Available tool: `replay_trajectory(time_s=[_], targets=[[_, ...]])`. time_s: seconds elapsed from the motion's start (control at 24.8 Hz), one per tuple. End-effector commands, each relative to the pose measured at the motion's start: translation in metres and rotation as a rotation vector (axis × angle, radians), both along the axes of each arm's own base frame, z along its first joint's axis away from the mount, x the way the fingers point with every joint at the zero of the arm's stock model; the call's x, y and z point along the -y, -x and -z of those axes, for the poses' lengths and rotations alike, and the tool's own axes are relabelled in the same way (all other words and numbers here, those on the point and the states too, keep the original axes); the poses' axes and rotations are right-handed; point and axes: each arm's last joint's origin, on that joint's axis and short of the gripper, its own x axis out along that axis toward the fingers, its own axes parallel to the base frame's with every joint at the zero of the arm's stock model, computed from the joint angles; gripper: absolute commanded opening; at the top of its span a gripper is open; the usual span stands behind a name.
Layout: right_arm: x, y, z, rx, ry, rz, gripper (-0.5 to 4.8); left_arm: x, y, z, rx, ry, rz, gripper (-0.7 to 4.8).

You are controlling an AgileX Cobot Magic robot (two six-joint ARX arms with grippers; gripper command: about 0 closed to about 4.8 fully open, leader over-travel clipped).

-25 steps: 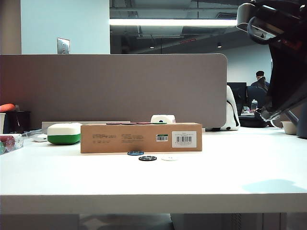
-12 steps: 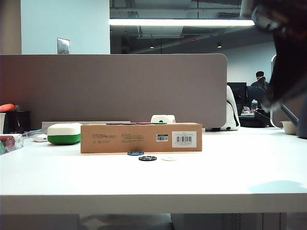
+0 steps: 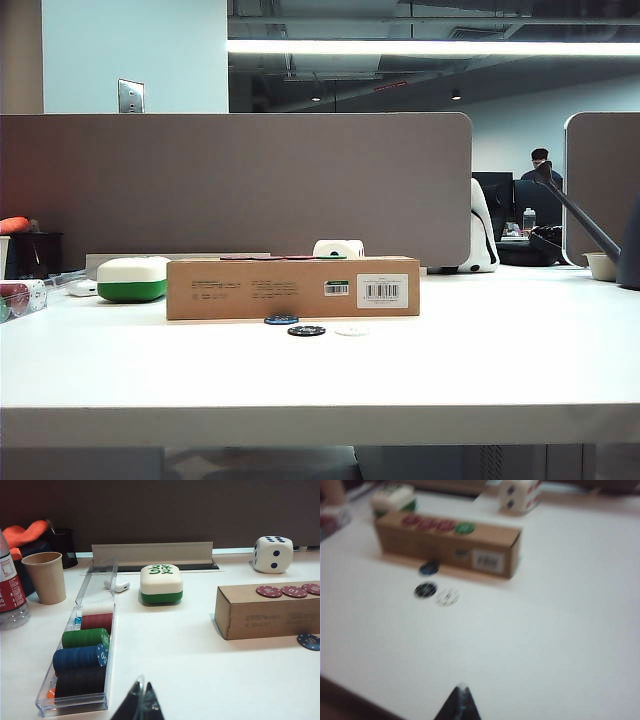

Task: Push the chip, whose value equals the sum of all the chip values on the rectangular box, forward next to the box.

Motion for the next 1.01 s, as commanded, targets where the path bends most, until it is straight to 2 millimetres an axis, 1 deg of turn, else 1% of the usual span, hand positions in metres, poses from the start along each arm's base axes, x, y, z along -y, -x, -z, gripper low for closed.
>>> replay_trajectory(time_s=[0.04,0.08,0.12,0.28,0.36,0.4,0.56,0.69,0.81,1.01], targets=[[0.013,0.005,0.016,0.168,-0.09,0.093,-0.02,0.0,0.0,-0.002,0.01,0.001,-0.002,-0.05],[0.016,0.005,0.02,0.196,-0.102,0.119,-0.02,0.0,0.0,-0.002,0.009,0.001,-0.002,-0.05],[0.02,0.001,0.023,0.203,-0.101,0.174,-0.01,0.0,0.0,-0.002,0.008,0.001,-0.002,-0.05],[0.036,-0.005,0.027,0.19,-0.075,0.366,-0.01,0.0,0.0,0.0,-0.007,-0.001,-0.004,-0.05],[0.044,-0.007,0.03,0.197,-0.069,0.443,-0.01,0.0,0.0,0.0,-0.012,-0.001,0.002,-0.05],[0.046,-0.008,0.032,0.208,-0.072,0.455,-0.01,0.0,0.0,0.0,-0.012,-0.001,-0.001,-0.05],[0.053,-0.012,0.042,0.273,-0.086,0.455,-0.01,0.0,0.0,0.0,-0.012,-0.001,0.002,-0.05],[0.051,-0.015,0.049,0.32,-0.098,0.384,-0.01,0.0,0.0,0.0,-0.012,-0.001,0.001,-0.05],[0.049,-0.015,0.05,0.309,-0.104,0.331,-0.01,0.0,0.0,0.0,-0.012,-0.001,0.001,-0.05],[0.046,-0.015,0.05,0.303,-0.106,0.317,-0.01,0.0,0.0,0.0,-0.012,-0.001,0.001,-0.05]])
